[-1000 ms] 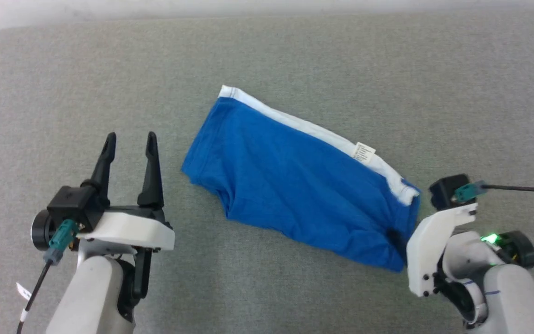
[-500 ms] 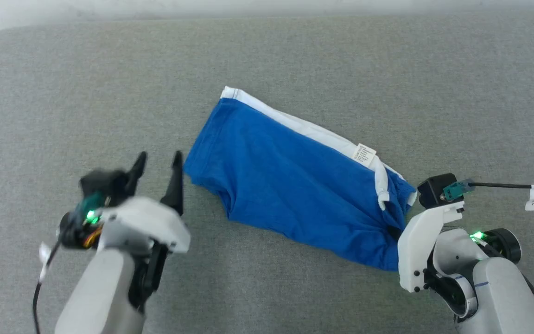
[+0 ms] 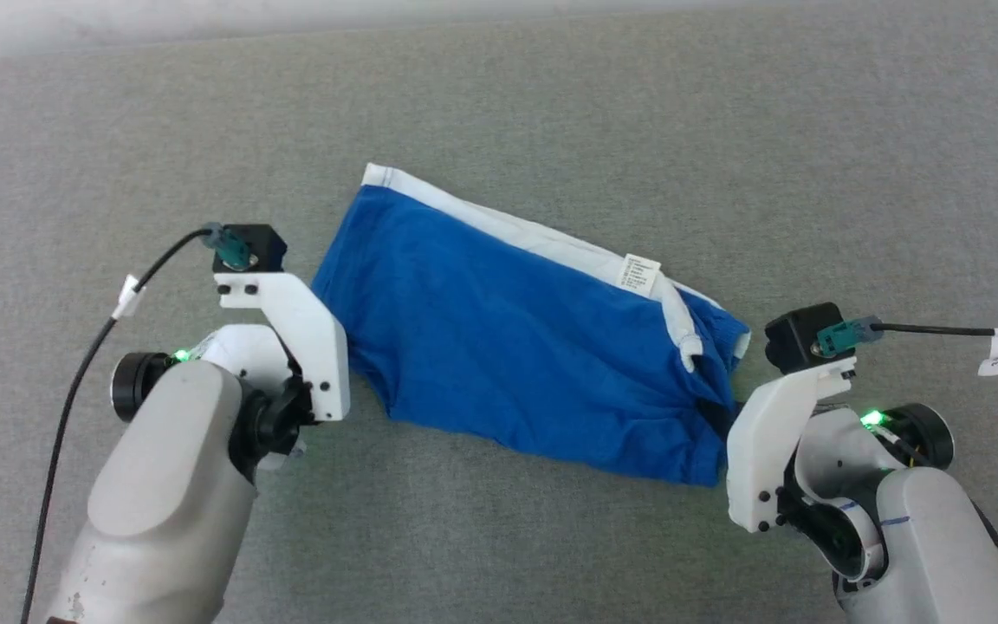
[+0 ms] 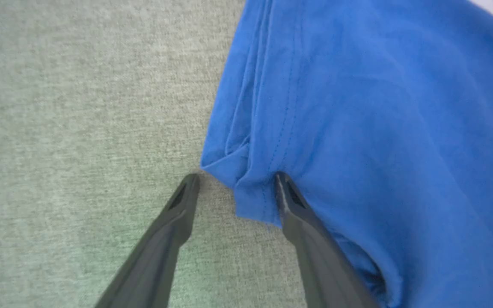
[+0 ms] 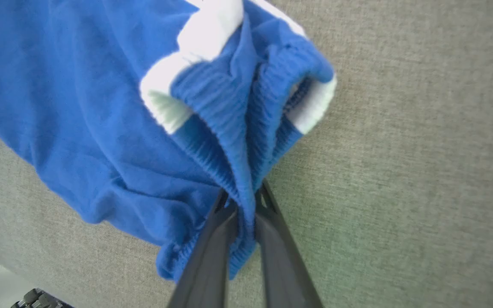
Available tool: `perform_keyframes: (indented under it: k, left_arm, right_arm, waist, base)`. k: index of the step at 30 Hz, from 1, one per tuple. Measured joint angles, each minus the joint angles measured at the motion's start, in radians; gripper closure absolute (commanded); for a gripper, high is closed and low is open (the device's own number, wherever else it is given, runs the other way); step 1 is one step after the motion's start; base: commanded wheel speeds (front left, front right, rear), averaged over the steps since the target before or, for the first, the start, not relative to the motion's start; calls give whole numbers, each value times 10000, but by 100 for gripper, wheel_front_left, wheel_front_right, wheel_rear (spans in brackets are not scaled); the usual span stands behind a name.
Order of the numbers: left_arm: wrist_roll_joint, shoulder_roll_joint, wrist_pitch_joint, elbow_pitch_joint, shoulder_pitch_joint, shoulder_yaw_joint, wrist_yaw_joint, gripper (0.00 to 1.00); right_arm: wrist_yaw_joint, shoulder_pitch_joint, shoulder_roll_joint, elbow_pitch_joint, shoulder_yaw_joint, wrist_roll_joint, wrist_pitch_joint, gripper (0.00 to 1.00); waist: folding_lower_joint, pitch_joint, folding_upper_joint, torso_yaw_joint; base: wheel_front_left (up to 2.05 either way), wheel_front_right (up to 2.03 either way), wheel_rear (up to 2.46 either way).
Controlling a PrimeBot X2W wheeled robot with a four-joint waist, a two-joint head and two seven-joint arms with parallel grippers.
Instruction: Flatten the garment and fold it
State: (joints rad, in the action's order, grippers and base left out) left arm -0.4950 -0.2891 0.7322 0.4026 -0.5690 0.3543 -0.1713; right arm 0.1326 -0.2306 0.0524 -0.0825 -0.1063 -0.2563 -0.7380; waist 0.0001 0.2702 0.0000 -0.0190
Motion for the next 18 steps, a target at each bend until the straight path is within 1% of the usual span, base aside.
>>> perform_keyframes:
  k: [1, 2, 5, 10, 14, 15, 18]
  left_arm:
    - [-73, -29, 54, -38, -1, -29, 10, 75]
    - [-132, -52, 88, -63, 0, -52, 48, 100]
    - [-443, 17, -94, -150, 67, -232, 128, 100]
    - [-1047, 201, -901, -345, 459, -784, 270, 100]
    - [-1501, 320, -1804, -880, 1089, -1377, 293, 100]
    - [-1680, 382, -1983, -1106, 1305, -1496, 389, 100]
    - [-1852, 506, -2355, -1741, 2025, -1544, 476, 100]
  right_arm:
    - [0, -28, 0, 46, -4, 0, 0, 100]
    - [0, -51, 2, 77, 2, 0, 0, 100]
    - [0, -62, 6, 115, 21, 4, -10, 100]
    - [0, -75, 198, 61, 13, -13, -82, 100]
    - [2, -268, 750, -224, -121, -272, -186, 100]
    - [2, -351, 905, -332, -146, -360, -205, 100]
    - [4, -580, 1444, -663, -255, -639, -351, 100]
  waist:
    - [0, 27, 0, -46]
    - [-1, 58, 0, -76]
    - [0, 141, 0, -109]
    - [1, 100, 0, 44]
    - [1, -24, 0, 165]
    - [1, -62, 0, 204]
    - [1, -154, 0, 368]
  base:
    - [0, 0, 0]
    - [0, 0, 0]
    - [0, 0, 0]
    - [0, 0, 0]
    - [0, 0, 0]
    - [0, 0, 0]
    - [0, 0, 0]
